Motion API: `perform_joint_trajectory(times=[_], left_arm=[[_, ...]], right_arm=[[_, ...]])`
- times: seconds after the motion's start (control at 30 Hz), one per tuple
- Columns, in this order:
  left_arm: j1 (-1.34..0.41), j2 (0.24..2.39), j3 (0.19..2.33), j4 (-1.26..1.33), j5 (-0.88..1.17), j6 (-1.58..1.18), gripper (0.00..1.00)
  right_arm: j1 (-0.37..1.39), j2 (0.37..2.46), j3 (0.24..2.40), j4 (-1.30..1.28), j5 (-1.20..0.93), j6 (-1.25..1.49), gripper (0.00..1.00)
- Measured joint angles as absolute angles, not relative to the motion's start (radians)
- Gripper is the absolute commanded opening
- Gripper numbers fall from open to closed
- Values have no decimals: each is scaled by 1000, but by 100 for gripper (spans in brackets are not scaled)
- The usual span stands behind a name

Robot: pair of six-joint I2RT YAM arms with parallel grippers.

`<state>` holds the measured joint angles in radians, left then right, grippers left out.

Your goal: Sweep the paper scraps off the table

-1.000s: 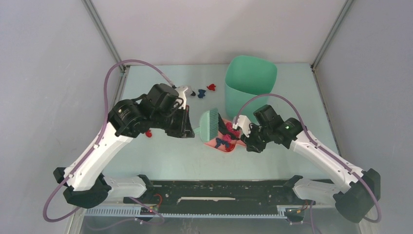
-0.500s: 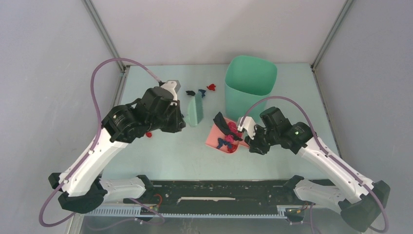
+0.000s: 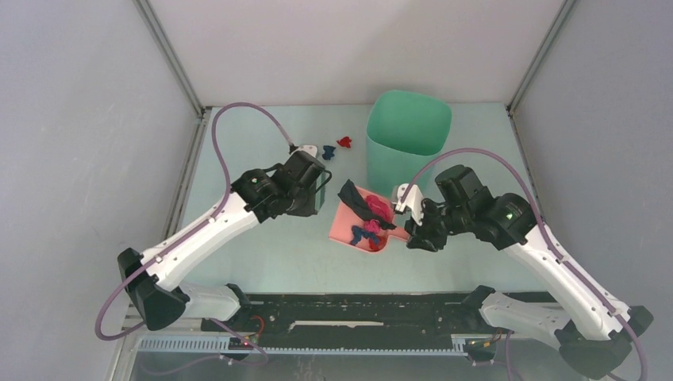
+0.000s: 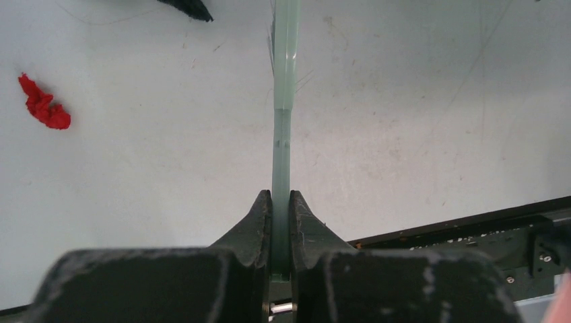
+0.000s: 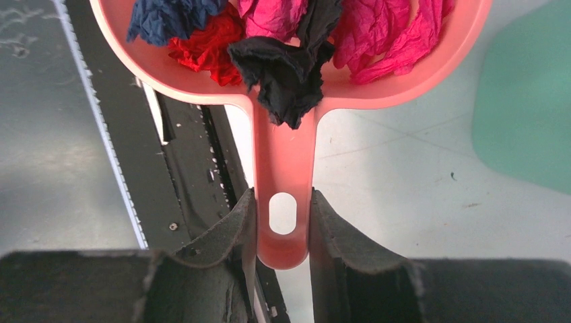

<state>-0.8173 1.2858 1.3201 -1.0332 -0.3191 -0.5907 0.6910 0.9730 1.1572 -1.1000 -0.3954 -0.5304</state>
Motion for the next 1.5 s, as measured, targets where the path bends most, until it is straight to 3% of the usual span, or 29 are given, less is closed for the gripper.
perform_joint_trajectory(times=[0.5,0.73,0.93,1.23,1.5], left_arm=[[-733,1339,1324,-944,-284,-558,0],[-710,1328,1313,-930,-276,-530,0],[-702,1218,1184,-868,-247,-522,0],[-700,1160,1058,-778,-140,-513,0],[-700,1069,955,-723,-38,-513,0]], right_arm=[[698,1118,1449,-1245,-467,-572,0],[619,1225,1634,-1379,-516,-604,0],[575,1316,1807,-1472,-509,-624,0],[553,1483,2159,-1553,-372,-583,0],[413,1663,2355,-1560,-190,-537,0]])
